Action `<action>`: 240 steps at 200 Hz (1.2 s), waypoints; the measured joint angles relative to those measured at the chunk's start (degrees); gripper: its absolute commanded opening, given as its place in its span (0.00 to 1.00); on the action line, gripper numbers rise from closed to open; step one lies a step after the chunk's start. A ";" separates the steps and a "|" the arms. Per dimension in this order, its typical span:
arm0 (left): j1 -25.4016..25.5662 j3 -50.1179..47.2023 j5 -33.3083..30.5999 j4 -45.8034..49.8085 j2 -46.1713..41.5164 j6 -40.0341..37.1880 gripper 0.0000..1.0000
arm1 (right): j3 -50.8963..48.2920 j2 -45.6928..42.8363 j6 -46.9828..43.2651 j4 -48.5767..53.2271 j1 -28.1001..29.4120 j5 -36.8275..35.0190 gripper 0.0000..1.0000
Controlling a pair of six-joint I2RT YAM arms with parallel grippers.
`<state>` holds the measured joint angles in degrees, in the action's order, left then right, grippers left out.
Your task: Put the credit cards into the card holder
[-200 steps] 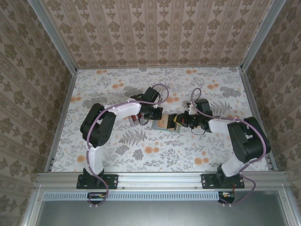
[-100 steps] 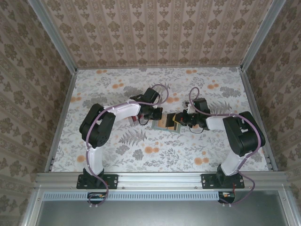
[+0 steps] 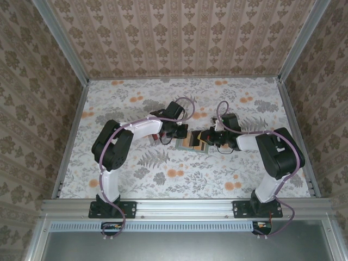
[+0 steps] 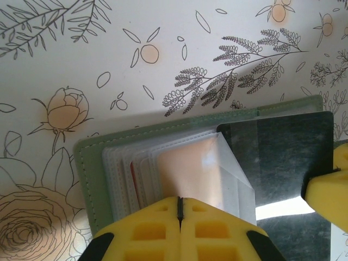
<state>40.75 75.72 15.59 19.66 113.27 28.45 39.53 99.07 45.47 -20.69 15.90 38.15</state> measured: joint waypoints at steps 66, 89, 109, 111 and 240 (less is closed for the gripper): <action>0.00 -0.35 0.00 -0.48 -0.17 0.00 0.00 | 0.00 2.10 1.92 -3.19 2.47 -0.48 0.00; 0.04 -0.50 0.00 -0.68 -0.22 0.00 0.00 | 0.00 2.97 2.73 -4.55 3.30 -0.68 0.00; 0.04 -0.61 0.02 -0.83 -0.26 0.02 0.00 | 0.04 4.00 2.97 -5.75 3.78 -0.68 0.00; 0.04 -0.61 0.00 -0.85 -0.26 0.02 0.00 | 0.04 4.11 2.97 -5.84 3.82 -0.68 0.00; -1.31 -7.69 -1.75 -2.82 -5.16 2.67 0.30 | -0.63 4.28 2.45 -6.01 3.74 -0.85 0.00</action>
<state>39.44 68.03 13.85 16.84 108.12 31.11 38.89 103.35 47.92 -26.70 19.64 37.30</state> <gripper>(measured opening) 0.282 0.043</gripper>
